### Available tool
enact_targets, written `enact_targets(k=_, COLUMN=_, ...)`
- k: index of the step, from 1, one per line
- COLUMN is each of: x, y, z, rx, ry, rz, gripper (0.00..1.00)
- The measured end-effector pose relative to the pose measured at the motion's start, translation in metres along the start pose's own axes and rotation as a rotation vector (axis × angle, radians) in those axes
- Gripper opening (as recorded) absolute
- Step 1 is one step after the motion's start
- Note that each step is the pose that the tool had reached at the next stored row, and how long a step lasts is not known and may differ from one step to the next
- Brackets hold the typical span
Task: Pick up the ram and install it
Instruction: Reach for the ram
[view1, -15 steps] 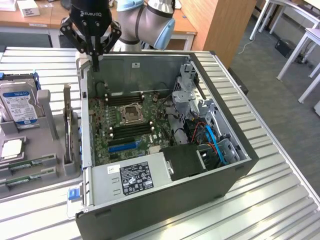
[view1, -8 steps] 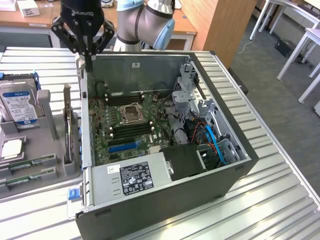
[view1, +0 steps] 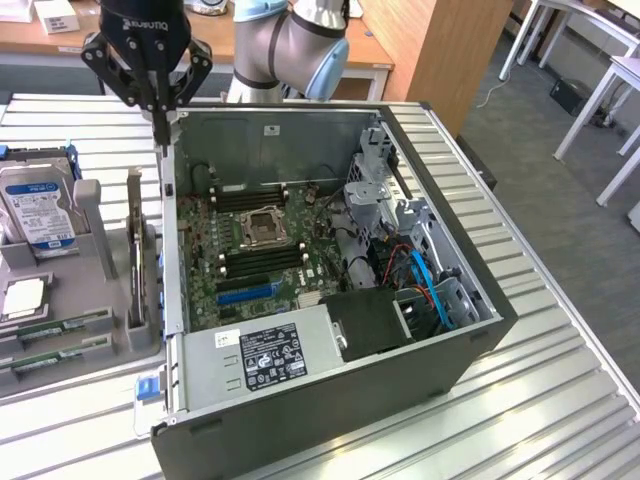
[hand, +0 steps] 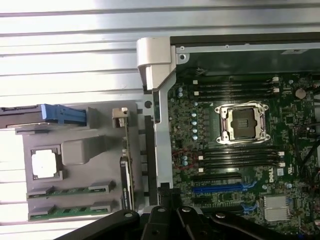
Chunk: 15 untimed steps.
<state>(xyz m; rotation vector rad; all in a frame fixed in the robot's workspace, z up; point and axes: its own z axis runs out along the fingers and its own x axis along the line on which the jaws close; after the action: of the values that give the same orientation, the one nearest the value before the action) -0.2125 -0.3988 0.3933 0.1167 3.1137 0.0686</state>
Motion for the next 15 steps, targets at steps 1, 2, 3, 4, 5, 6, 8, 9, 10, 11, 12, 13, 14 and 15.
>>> enact_targets(k=1, x=0.002, y=-0.0001, z=0.0, rx=0.0002, ry=0.0, rz=0.0, gripper=0.11)
enact_targets(k=2, x=0.003, y=-0.0003, z=-0.0001, rx=0.0004, ry=-0.0001, rz=0.0, gripper=0.11)
enact_targets(k=3, x=0.006, y=-0.0004, z=-0.0001, rx=0.0007, ry=0.0, rz=0.0, gripper=0.11)
enact_targets(k=4, x=0.008, y=-0.0006, z=-0.0002, rx=0.0008, ry=-0.0001, rz=0.0, gripper=0.11)
enact_targets(k=5, x=0.01, y=-0.0007, z=-0.0002, rx=0.001, ry=-0.0001, rz=0.0, gripper=0.11)
enact_targets(k=6, x=0.011, y=-0.0009, z=-0.0003, rx=0.0011, ry=-0.0001, rz=0.0, gripper=0.11)
enact_targets(k=8, x=0.015, y=-0.0012, z=-0.0004, rx=0.0011, ry=-0.0001, rz=0.0, gripper=0.11)
enact_targets(k=9, x=0.017, y=-0.0013, z=-0.0004, rx=0.0011, ry=-0.0001, rz=0.0, gripper=0.11)
enact_targets(k=10, x=0.019, y=-0.0015, z=-0.0005, rx=0.0012, ry=-0.0001, rz=0.0, gripper=0.11)
enact_targets(k=11, x=0.022, y=-0.0016, z=-0.0006, rx=0.0012, ry=-0.0001, rz=0.0, gripper=0.11)
enact_targets(k=12, x=0.024, y=-0.0018, z=-0.0006, rx=0.0012, ry=-0.0001, rz=0.0, gripper=0.11)
enact_targets(k=13, x=0.026, y=-0.0019, z=-0.0007, rx=0.0013, ry=-0.0001, rz=0.0, gripper=0.11)
enact_targets(k=14, x=0.028, y=-0.0021, z=-0.0007, rx=0.0013, ry=-0.0001, rz=0.0, gripper=0.11)
enact_targets(k=15, x=0.031, y=-0.0023, z=-0.0008, rx=0.0013, ry=-0.0001, rz=0.0, gripper=0.11)
